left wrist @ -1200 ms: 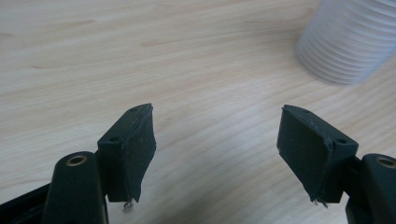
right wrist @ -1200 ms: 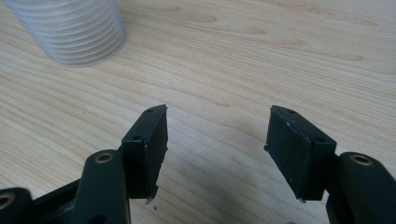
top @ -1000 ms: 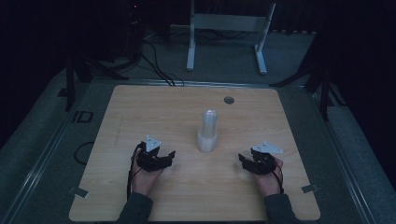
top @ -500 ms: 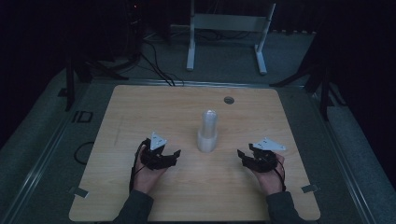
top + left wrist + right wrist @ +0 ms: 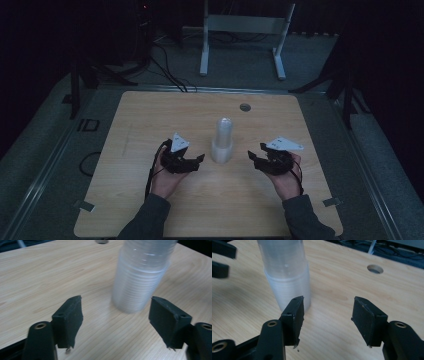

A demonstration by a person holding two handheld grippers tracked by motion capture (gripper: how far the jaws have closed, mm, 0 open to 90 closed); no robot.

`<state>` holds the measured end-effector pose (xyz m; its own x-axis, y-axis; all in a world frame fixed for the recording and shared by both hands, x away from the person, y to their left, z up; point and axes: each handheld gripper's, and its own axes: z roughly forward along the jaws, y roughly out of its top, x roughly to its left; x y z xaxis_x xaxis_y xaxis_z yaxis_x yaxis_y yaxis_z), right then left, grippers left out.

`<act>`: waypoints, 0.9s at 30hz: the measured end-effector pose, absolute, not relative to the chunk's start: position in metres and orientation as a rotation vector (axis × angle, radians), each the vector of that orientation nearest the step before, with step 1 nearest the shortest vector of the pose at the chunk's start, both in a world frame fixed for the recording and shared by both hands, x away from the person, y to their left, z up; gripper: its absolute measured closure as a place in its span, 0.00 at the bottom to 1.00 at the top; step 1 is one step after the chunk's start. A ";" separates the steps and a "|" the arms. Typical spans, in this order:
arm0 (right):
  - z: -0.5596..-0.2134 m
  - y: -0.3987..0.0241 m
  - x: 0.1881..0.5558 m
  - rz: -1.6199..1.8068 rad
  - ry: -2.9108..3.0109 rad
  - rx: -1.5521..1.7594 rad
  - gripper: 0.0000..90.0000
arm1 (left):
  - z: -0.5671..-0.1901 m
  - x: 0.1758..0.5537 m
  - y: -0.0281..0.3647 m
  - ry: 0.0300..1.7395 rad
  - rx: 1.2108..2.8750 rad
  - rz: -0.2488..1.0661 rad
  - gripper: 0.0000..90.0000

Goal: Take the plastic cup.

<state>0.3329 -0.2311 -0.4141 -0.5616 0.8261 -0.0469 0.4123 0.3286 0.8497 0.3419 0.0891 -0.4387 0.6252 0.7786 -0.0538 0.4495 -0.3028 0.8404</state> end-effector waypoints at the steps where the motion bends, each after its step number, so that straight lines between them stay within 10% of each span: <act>1: -0.412 -0.230 0.334 1.148 2.121 1.081 0.46 | -0.439 0.343 0.087 0.963 1.952 0.457 0.29; 27: -0.381 -0.197 0.352 1.277 2.139 1.003 0.41 | -0.446 0.362 0.044 0.847 1.927 0.413 0.22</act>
